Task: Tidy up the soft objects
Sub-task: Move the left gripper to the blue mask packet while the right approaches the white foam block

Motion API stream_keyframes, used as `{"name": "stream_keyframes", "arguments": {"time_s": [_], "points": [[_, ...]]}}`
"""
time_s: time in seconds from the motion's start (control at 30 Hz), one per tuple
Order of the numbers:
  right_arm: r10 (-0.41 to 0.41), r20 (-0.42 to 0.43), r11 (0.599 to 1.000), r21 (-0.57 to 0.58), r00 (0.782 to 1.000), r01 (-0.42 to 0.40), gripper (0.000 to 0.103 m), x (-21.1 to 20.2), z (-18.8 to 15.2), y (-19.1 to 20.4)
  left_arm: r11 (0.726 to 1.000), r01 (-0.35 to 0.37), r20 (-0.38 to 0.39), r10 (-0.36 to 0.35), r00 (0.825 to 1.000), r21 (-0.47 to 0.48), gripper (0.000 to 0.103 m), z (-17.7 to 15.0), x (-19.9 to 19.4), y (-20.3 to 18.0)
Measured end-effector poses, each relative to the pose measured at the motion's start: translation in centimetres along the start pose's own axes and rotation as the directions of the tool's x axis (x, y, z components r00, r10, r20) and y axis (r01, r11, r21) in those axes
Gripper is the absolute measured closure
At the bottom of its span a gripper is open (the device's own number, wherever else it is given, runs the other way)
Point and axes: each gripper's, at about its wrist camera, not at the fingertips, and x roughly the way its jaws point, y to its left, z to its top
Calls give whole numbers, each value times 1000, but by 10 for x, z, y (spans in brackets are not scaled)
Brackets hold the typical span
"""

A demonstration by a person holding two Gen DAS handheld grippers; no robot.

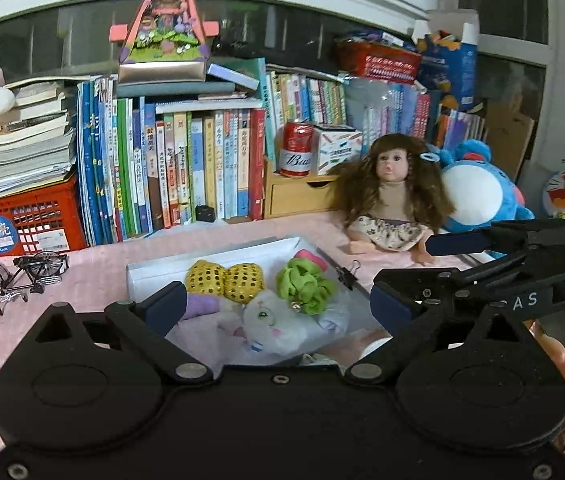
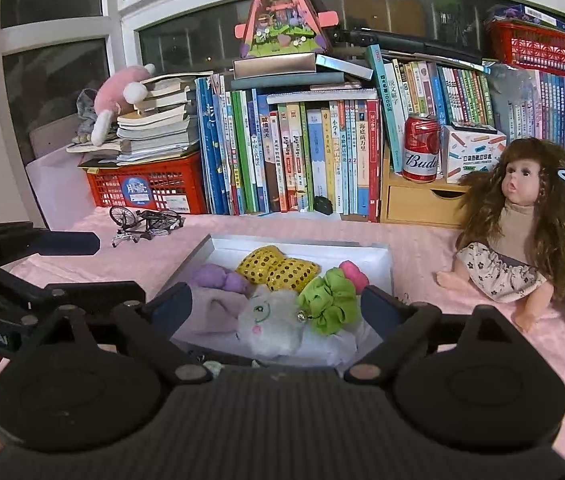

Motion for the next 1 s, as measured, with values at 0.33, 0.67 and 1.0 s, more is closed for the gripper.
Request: {"name": "stream_keyframes", "arguments": {"time_s": [0.33, 0.67, 1.0], "points": [[-34, 30, 998, 46, 999, 33, 4, -21, -25, -17, 998, 26, 27, -28, 999, 59, 3, -41, -28, -21], [-164, 102, 983, 103, 981, 154, 1, -27, -51, -38, 998, 62, 13, -62, 998, 20, 3, -104, -45, -46], [-198, 85, 959, 221, 977, 175, 0, -13, -69, -70, 995, -68, 19, 69, 997, -74, 2, -163, -32, -69]]}}
